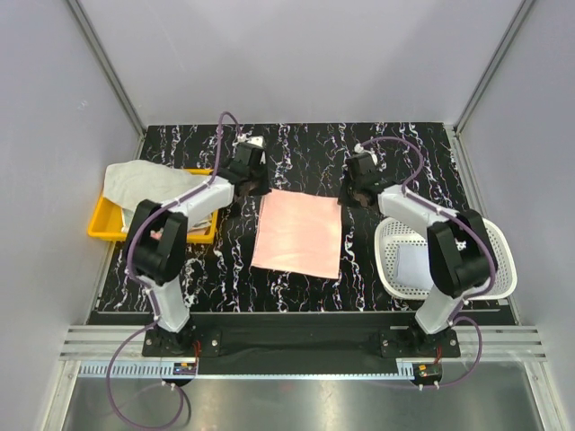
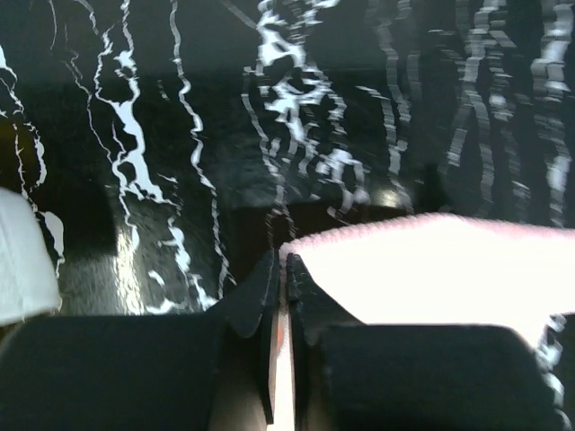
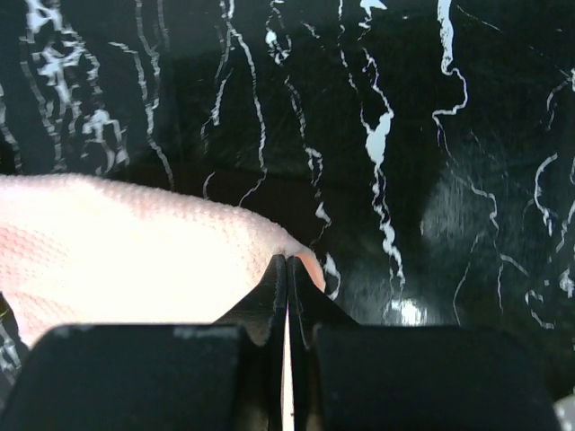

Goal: Fold and stack the towels
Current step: Fold the towel

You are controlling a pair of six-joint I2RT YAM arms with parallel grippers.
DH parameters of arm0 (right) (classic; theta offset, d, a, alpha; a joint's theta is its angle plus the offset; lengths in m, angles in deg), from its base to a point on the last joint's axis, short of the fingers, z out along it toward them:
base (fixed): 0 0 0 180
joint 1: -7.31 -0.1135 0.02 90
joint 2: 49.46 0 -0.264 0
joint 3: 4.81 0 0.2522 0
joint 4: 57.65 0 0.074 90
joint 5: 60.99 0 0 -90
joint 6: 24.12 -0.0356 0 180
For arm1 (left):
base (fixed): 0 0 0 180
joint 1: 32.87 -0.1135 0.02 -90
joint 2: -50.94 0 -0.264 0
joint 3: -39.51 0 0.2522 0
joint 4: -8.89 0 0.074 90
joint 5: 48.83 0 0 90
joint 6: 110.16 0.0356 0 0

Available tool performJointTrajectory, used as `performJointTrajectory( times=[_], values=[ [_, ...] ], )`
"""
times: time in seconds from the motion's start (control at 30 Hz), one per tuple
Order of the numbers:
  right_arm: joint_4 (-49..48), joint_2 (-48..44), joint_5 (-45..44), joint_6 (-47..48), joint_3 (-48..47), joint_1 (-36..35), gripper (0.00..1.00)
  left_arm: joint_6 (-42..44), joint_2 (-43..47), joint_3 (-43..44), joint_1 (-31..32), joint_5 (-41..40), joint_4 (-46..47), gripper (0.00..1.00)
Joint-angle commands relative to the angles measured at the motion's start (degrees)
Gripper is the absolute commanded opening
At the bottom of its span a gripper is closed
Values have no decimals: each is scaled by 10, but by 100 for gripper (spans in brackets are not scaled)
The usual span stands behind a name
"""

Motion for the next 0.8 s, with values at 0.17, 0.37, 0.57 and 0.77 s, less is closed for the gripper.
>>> performJointTrajectory(
  times=[0.17,0.37,0.57,0.77],
  values=[
    [-20,99,-14,30,-79,19,0,13,-75,49,-38,33,-5,36],
    [-24,120,-15,26,-84,23,0,12,-23,38,-44,20,-9,56],
    [-21,109,-18,27,-85,23,0,2,35,-24,-25,66,-16,34],
    [-12,94,-17,25,-87,23,0,-3,36,-84,6,82,-5,16]
  ],
)
